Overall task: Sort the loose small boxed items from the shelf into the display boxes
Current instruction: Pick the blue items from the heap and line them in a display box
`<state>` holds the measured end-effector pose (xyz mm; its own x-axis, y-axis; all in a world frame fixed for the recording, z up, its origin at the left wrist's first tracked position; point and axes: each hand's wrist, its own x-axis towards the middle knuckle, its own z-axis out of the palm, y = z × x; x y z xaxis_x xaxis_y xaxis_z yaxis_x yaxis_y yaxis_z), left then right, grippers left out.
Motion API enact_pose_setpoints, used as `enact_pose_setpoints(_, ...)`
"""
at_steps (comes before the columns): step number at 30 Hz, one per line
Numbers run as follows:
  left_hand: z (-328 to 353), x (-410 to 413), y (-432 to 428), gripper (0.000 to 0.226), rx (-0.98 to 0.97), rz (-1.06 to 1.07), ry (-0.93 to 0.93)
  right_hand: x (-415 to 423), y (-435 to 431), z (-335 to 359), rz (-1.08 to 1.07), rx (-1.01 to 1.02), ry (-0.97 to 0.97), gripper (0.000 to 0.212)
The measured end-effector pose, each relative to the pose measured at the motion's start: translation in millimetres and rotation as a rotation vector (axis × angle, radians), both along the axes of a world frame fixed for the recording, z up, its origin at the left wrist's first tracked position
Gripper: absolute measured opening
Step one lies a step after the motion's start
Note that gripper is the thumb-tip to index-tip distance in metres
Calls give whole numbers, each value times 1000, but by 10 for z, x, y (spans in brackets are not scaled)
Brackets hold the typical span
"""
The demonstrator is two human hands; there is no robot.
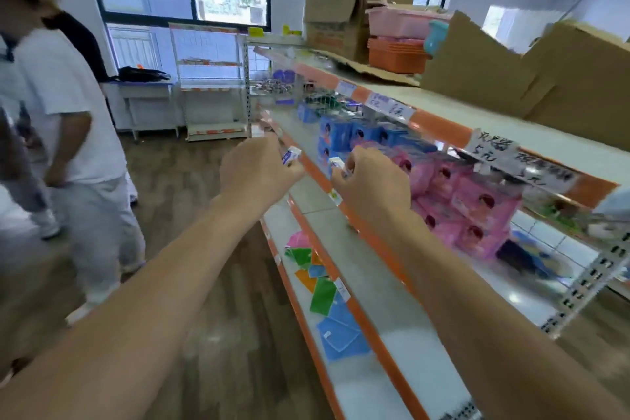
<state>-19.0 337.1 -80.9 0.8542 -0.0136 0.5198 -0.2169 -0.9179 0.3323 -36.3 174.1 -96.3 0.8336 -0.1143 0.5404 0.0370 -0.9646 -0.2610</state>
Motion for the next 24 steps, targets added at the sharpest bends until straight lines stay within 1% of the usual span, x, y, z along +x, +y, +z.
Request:
enact_pose_setpoints(5, -299, 213, 593, 29, -1, 71, 45, 268, 537, -241, 27, 5, 63, 30)
enact_pose_setpoints(8, -410, 464, 824, 29, -24, 96, 63, 591, 785, -387, 37, 19, 81, 30)
enact_pose_setpoints(11, -530, 840, 1013, 33, -13, 119, 69, 1016, 1017, -508, 53, 24, 76, 29)
enact_pose_setpoints(13, -627, 1202, 1140, 33, 0, 135, 72, 1356, 1153, -579, 63, 14, 83, 29)
enact_pose_setpoints(16, -728, 1847, 1301, 27, 21, 151, 70, 1951, 1303, -690, 72, 18, 107, 29)
enact_pose_setpoints(19, -738, 2519, 1400, 26, 38, 156, 87, 2612, 1376, -749, 74, 53, 132, 29)
enact_pose_setpoints(24, -796, 3531, 1599, 26, 18, 186, 119, 3656, 1523, -758, 77, 15, 156, 29)
